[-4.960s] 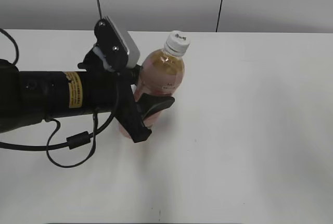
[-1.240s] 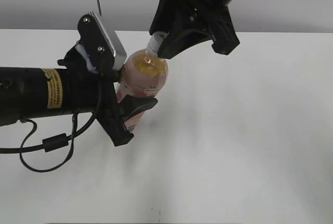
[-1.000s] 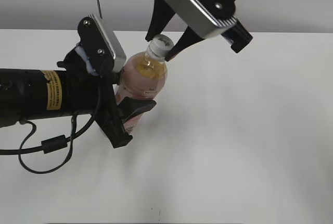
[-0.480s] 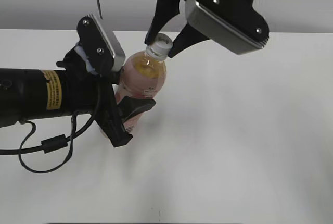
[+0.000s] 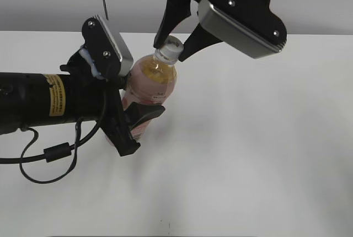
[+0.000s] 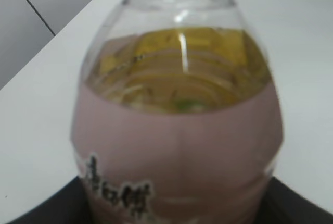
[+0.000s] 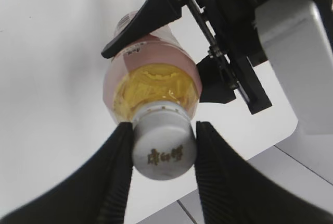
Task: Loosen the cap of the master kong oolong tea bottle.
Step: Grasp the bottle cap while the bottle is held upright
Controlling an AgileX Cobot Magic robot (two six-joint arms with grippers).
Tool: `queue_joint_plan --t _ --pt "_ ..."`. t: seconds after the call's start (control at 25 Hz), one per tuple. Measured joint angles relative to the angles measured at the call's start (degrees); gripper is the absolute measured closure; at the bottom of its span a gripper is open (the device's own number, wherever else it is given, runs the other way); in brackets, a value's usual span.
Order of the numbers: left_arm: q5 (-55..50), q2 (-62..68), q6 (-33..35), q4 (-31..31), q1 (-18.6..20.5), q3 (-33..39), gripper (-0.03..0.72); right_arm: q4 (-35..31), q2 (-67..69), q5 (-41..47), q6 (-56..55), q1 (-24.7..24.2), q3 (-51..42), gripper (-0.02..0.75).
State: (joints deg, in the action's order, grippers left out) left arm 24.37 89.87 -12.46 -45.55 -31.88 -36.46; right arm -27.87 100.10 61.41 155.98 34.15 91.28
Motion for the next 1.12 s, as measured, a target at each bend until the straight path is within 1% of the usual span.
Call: queue_joint_plan --t 0.08,0.12,0.16,0.28,0.36,0.48,0.6,0.72,0.84,1.0,1.04,1.12 --pt "0.0 0.0 0.0 0.0 0.0 0.0 0.288 0.0 0.0 0.2 -0.9 0.0 0.0 0.455" --pt "0.0 0.0 0.0 -0.1 0.0 0.0 0.288 -0.1 0.0 0.2 -1.7 0.0 0.0 0.434" --pt "0.2 0.0 0.0 -0.2 0.0 0.0 0.288 -0.4 0.0 0.2 -2.2 0.0 0.0 0.402" --pt "0.9 0.0 0.0 -0.4 -0.2 0.0 0.288 -0.9 0.0 0.6 -4.0 0.0 0.0 0.256" --pt "1.2 0.0 0.0 -0.5 -0.2 0.0 0.288 -1.4 0.0 0.9 -5.6 0.0 0.0 0.204" --pt "1.2 0.0 0.0 -0.5 -0.2 0.0 0.288 -1.6 0.0 1.3 -8.6 0.0 0.0 0.176" --pt "1.2 0.0 0.0 -0.5 -0.2 0.0 0.288 -1.6 -0.6 1.4 -17.9 0.0 0.0 0.17" --pt "1.2 0.0 0.0 -0.5 -0.2 0.0 0.288 -1.6 -3.0 1.7 -33.1 -0.1 0.0 0.17" --pt "1.2 0.0 0.0 -0.5 -0.2 0.0 0.288 -1.5 -6.5 2.3 -50.8 -0.7 0.0 0.17" --pt "1.2 0.0 0.0 -0.5 -0.2 0.0 0.288 -4.4 -10.3 2.5 -72.6 -1.4 0.2 0.17" --pt "1.2 0.0 0.0 -0.5 -0.2 0.0 0.288 -4.8 -10.8 1.4 -80.5 -1.4 0.3 0.171" --pt "1.2 0.0 0.0 -0.5 -0.2 0.0 0.288 -4.8 -11.5 -0.6 -100.5 -1.4 0.4 0.177"
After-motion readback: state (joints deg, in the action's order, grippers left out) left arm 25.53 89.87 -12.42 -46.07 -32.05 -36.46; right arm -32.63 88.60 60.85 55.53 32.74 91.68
